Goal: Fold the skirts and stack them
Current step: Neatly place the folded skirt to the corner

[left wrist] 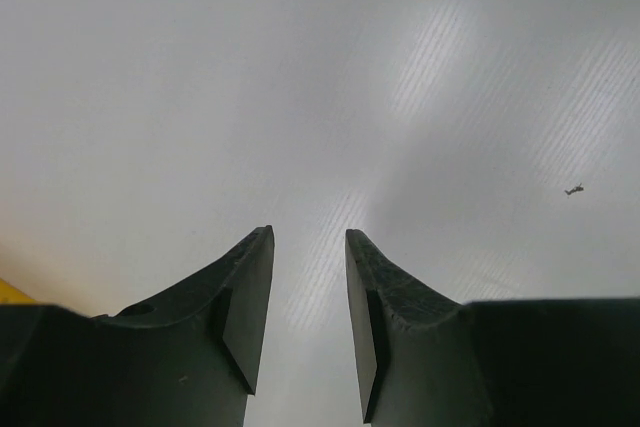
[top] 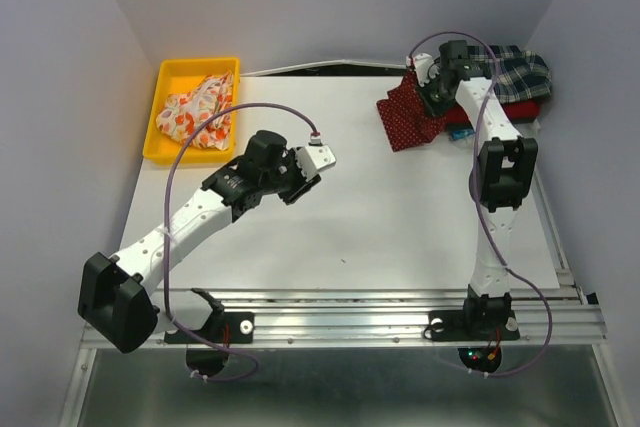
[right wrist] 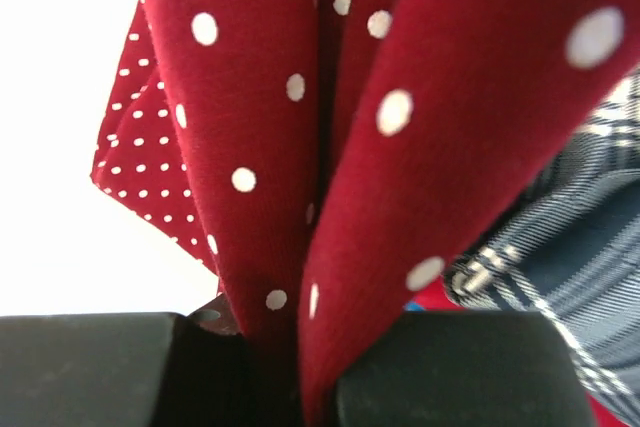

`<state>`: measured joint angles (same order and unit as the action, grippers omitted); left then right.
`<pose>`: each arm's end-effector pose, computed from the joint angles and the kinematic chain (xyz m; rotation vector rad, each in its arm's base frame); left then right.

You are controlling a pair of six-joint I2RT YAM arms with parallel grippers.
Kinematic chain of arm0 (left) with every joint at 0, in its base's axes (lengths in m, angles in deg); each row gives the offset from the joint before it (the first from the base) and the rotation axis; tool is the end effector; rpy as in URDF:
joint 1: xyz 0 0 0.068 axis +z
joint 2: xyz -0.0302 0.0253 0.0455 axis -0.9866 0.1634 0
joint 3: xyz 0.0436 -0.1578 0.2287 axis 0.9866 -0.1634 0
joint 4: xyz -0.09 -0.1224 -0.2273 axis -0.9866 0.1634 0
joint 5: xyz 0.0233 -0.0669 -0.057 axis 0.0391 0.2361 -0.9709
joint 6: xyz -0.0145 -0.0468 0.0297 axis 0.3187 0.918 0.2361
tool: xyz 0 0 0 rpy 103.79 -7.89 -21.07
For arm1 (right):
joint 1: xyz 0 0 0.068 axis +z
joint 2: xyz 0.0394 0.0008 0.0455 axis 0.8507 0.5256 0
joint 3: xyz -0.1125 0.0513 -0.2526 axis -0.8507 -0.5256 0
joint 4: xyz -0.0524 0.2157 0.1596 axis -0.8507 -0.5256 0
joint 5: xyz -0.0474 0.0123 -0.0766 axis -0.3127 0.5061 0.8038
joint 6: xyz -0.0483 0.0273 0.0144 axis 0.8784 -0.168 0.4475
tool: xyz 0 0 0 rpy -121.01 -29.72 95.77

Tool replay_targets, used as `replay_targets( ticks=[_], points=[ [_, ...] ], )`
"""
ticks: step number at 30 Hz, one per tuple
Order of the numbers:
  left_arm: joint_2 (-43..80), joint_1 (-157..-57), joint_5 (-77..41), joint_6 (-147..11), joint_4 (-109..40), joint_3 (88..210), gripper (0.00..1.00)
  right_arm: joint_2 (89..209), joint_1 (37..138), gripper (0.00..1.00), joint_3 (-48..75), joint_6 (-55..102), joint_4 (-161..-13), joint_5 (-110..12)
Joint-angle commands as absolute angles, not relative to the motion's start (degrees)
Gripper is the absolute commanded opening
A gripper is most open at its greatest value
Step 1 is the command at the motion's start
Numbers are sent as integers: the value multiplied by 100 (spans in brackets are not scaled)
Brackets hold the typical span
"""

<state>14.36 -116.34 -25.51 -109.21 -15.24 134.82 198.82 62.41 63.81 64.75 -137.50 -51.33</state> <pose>0.2328 -0.1814 0.3131 1.2725 1.6700 -0.3582 0.5227 0.0449 0.2613 -0.8975 2.3608 0.0138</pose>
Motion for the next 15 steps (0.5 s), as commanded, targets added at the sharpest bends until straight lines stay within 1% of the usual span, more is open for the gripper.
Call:
replay_targets(
  ticks=[1,5,9,14,15],
  points=[
    [1209,-11610,-2774,-10848,-1661,13386,46,19864,6313,1,6928,6717,-14101,-5202],
    [1323,-11610,-2678,-10654,-1828,13386,46,19838,6313,1,6525,6217,-14216,-5528],
    [1605,-11628,-2651,-10707,-1670,13614,45,19689,6313,1,6084,6040,-14119,-5686],
    [1658,-11636,-2844,-10742,-1600,13685,45,19741,6313,1,6803,6154,-14101,-5467],
    [1658,-11636,-2862,-10742,-1565,13711,45,19750,6252,1,7127,6154,-14084,-5406]
  ],
)
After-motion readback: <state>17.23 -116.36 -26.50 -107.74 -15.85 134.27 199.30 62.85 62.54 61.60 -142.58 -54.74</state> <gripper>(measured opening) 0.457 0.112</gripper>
